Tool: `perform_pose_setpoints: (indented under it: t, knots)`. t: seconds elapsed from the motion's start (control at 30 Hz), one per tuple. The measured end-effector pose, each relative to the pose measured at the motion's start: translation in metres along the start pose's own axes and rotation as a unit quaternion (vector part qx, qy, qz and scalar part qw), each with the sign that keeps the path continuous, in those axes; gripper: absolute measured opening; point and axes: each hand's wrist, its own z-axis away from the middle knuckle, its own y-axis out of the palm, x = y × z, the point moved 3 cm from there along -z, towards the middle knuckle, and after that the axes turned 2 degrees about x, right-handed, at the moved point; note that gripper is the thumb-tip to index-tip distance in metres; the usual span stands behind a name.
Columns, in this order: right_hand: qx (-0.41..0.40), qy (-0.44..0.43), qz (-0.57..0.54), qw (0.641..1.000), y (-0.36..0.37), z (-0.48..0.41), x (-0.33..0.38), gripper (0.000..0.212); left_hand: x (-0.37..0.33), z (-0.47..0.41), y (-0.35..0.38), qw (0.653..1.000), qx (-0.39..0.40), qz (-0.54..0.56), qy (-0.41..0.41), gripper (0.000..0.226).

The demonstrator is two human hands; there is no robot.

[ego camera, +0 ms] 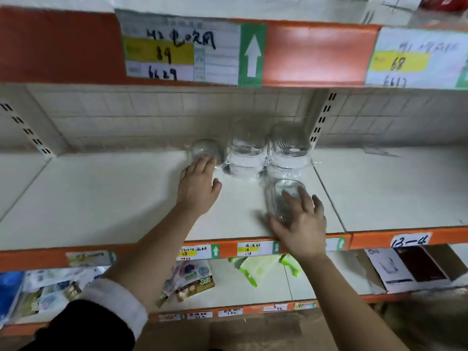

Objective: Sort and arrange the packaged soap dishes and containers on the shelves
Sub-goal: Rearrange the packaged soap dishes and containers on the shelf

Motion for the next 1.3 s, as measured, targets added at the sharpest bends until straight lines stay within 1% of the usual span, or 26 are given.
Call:
perform_pose_setpoints:
  t: [0.07, 0.13, 0.17, 0.23, 0.3, 0.43, 0.53, 0.6, 0.67, 0.77, 1.0, 1.1, 1.3]
  knots:
    - [-0.015, 0.003, -0.003, 1.000, 0.007, -0.005, -0.003, 0.071, 0.009, -0.015, 0.018, 1.000, 0.020, -0.013, -0.013, 0.063]
    - [-0.041, 0.001, -0.006, 0.999, 0.009, -0.008, -0.005, 0.068, 0.014, -0.022, 0.029, 0.999, 0.027, -0.020, -0.027, 0.064]
    - [-0.051, -0.001, -0.008, 0.999, 0.010, -0.008, -0.004, 0.066, 0.014, -0.022, 0.030, 0.999, 0.017, -0.016, -0.030, 0.062]
    - [-0.060, -0.001, -0.015, 0.998, 0.010, -0.008, -0.003, 0.070, 0.016, -0.020, 0.028, 0.999, -0.018, -0.003, -0.033, 0.055]
    - [-0.074, 0.001, -0.028, 0.997, 0.009, -0.007, -0.002, 0.072, 0.018, -0.019, 0.024, 0.999, -0.036, 0.004, -0.035, 0.047]
    - [-0.111, -0.008, -0.049, 0.993, 0.006, -0.001, -0.003, 0.062, 0.019, -0.011, 0.011, 0.995, -0.080, 0.021, -0.055, 0.038]
    - [-0.117, -0.021, -0.054, 0.991, 0.002, 0.006, -0.001, 0.058, 0.019, 0.003, 0.005, 0.994, -0.080, 0.030, -0.065, 0.032]
    - [-0.123, -0.027, -0.058, 0.990, -0.007, 0.011, 0.003, 0.057, 0.018, 0.019, -0.002, 0.995, -0.077, 0.039, -0.057, 0.031]
    - [-0.129, -0.036, -0.057, 0.989, -0.017, 0.018, 0.008, 0.054, 0.014, 0.037, -0.010, 0.994, -0.090, 0.041, -0.037, 0.030]
    - [-0.119, -0.040, -0.054, 0.991, -0.039, 0.035, 0.018, 0.051, 0.003, 0.066, -0.036, 0.992, -0.115, 0.049, -0.016, 0.028]
    - [-0.101, -0.045, -0.055, 0.992, -0.100, 0.087, 0.043, 0.049, -0.035, 0.128, -0.110, 0.992, -0.118, 0.041, 0.012, 0.030]
    - [-0.095, -0.051, -0.057, 0.993, -0.135, 0.108, 0.057, 0.050, -0.054, 0.154, -0.151, 0.991, -0.127, 0.032, 0.032, 0.035]
    - [-0.088, -0.091, -0.087, 0.988, -0.201, 0.136, 0.088, 0.055, -0.084, 0.195, -0.226, 0.981, -0.166, 0.052, 0.082, 0.033]
